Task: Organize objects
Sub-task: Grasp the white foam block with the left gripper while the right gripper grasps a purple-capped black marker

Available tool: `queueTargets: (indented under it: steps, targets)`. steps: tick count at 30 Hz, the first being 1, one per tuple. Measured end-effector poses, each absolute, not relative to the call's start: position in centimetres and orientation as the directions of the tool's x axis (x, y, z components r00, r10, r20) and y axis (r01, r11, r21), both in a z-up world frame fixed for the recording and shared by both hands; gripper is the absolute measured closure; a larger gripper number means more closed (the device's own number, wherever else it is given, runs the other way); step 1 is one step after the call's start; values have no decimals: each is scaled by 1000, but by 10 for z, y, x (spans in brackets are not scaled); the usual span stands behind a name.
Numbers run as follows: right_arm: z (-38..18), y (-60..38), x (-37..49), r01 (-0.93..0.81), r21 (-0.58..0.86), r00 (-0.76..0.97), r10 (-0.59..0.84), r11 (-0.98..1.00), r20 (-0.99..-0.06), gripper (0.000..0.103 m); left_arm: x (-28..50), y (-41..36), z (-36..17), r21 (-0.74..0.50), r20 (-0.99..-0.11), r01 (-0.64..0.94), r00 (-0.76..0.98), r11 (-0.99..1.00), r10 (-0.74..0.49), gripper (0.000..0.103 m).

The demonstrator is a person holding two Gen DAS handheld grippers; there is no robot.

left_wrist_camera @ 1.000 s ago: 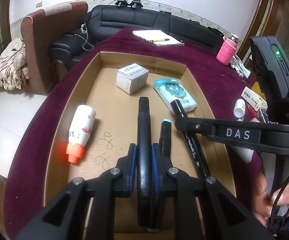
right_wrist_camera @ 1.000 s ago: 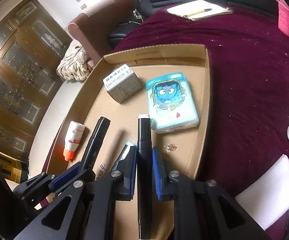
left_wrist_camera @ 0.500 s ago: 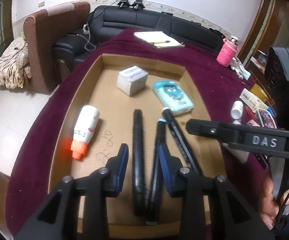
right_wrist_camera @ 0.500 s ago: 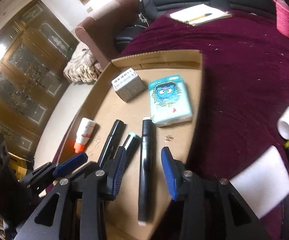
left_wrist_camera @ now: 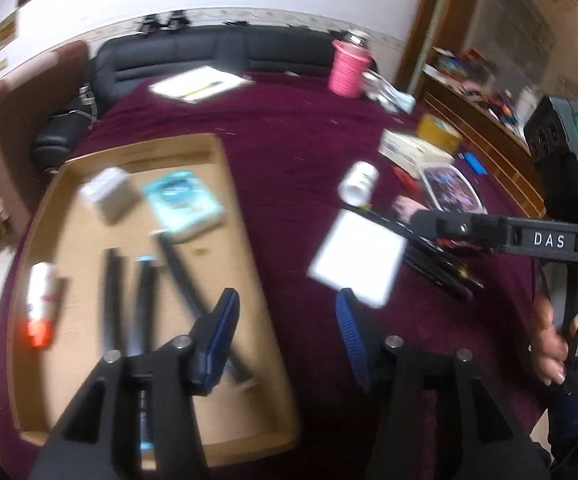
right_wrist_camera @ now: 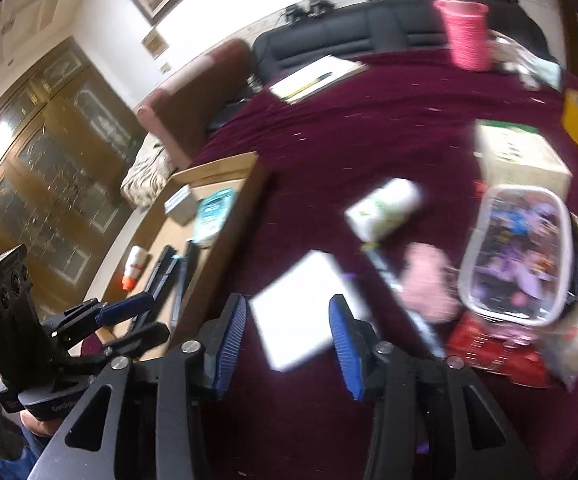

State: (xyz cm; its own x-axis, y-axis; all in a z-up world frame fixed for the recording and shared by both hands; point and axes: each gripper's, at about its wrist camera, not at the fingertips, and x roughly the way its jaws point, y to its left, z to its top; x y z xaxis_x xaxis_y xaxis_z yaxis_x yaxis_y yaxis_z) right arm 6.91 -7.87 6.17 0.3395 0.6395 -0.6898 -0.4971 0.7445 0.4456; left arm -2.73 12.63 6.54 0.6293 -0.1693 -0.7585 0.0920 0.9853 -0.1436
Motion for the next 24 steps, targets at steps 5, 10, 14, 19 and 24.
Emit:
queueTargets:
  steps: [5, 10, 14, 19, 24]
  targets:
    - [40, -107, 82, -465, 542, 316, 703, 700, -637, 54, -7, 75, 55, -45, -786, 206, 596, 978, -162, 31]
    - [37, -126, 92, -442, 586, 294, 727, 679, -620, 54, 14, 47, 43, 65, -818, 260, 567, 963, -97, 27]
    - [45, -136, 91, -438, 609, 303, 746, 661, -592, 52, 44, 43, 33, 66, -845, 246, 528, 967, -77, 26]
    - [43, -134, 90, -439, 621, 292, 756, 650, -585, 52, 64, 43, 11, 34, -874, 219, 480, 975, -78, 29]
    - [35, -122, 90, -454, 595, 260, 737, 664, -624, 52, 40, 52, 14, -18, -864, 155, 495, 988, -93, 31]
